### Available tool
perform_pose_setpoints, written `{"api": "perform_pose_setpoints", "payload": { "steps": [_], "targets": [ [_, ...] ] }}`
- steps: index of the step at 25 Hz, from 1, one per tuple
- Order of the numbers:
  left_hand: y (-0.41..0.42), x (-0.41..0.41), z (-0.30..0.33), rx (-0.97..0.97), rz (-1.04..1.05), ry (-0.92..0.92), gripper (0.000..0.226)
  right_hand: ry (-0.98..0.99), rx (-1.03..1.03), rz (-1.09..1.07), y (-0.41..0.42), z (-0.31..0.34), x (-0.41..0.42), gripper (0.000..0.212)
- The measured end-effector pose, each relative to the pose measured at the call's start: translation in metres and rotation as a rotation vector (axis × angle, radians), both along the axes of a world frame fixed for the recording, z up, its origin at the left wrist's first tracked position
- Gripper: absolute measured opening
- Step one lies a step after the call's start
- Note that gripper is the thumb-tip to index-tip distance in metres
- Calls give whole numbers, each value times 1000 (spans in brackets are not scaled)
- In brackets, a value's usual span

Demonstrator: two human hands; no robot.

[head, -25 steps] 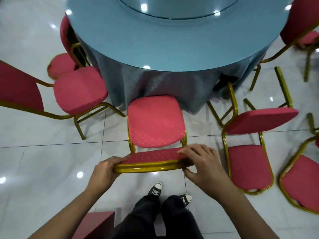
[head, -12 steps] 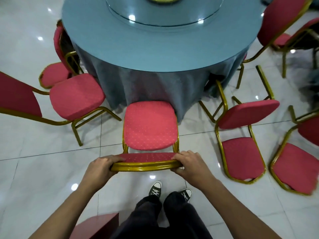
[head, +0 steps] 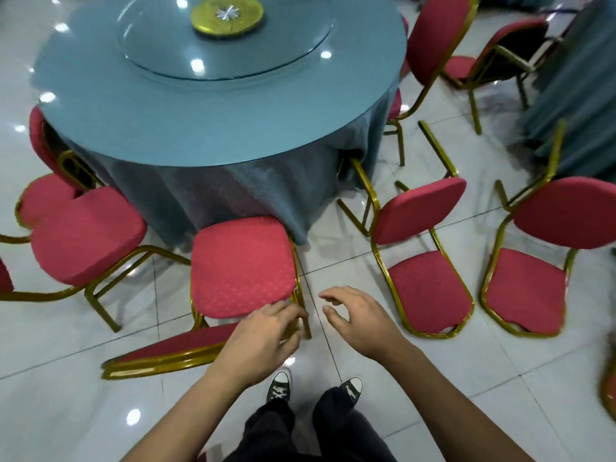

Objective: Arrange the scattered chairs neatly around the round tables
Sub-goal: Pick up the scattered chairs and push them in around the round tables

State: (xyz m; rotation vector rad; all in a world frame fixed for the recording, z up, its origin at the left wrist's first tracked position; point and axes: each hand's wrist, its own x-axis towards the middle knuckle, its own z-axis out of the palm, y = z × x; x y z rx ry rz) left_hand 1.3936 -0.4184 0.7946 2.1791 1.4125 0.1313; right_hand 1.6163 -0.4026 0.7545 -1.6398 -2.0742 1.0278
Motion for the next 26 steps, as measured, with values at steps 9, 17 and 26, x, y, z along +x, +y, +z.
{"api": "perform_pose_setpoints", "payload": {
  "steps": [9,17,26],
  "targets": [
    [85,183,16,52,-120,-179,21,51,96,-488,33,22,204,28],
    [176,349,-6,7,-144,-285,19,-10,78,-584,82,21,355,31],
    [245,504,-18,-66,-142,-281,20,-30,48,-683,138,14,508,28]
  ]
}}
